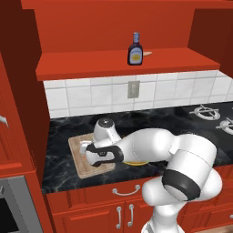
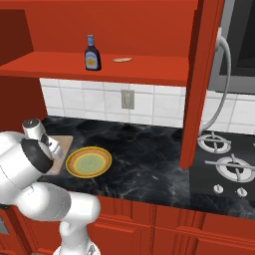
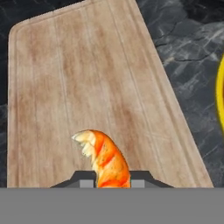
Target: Pick the shrimp from the plate and place it on the cutting board. Then pick the condiment bottle from the cabinet and place it next to the cutting board.
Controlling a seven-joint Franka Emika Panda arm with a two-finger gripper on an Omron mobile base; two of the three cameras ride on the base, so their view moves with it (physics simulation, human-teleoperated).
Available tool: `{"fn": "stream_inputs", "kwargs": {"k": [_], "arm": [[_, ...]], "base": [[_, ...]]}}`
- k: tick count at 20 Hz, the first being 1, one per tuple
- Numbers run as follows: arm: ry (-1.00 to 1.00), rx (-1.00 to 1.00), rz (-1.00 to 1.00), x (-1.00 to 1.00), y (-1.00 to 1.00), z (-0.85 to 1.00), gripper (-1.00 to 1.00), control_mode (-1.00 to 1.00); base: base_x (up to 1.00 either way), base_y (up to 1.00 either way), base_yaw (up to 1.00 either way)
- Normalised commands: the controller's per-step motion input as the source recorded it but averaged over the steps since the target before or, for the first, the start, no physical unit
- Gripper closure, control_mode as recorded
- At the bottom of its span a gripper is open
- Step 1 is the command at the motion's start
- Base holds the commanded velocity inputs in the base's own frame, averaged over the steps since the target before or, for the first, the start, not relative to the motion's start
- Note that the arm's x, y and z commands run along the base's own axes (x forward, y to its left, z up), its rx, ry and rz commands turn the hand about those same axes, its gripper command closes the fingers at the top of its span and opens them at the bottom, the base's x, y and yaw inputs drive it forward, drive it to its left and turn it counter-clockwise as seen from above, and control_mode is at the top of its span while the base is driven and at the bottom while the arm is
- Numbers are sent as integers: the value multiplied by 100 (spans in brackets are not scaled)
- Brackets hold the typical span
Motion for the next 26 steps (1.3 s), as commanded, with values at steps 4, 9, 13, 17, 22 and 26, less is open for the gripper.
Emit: {"fn": "stream_inputs", "kwargs": {"k": [4,9,13,17,22,26], "arm": [[0,0,-2,16,3,-18,100,-100],[-1,0,-1,16,3,-26,100,-100],[-1,0,-1,16,8,-24,100,-100],[-3,0,-1,21,10,-26,100,-100],[-3,0,-3,26,11,-27,100,-100],[-5,0,-1,15,17,-19,-100,-100]], "base": [[0,0,0],[0,0,0],[0,0,0],[0,0,0],[0,0,0],[0,0,0]]}}
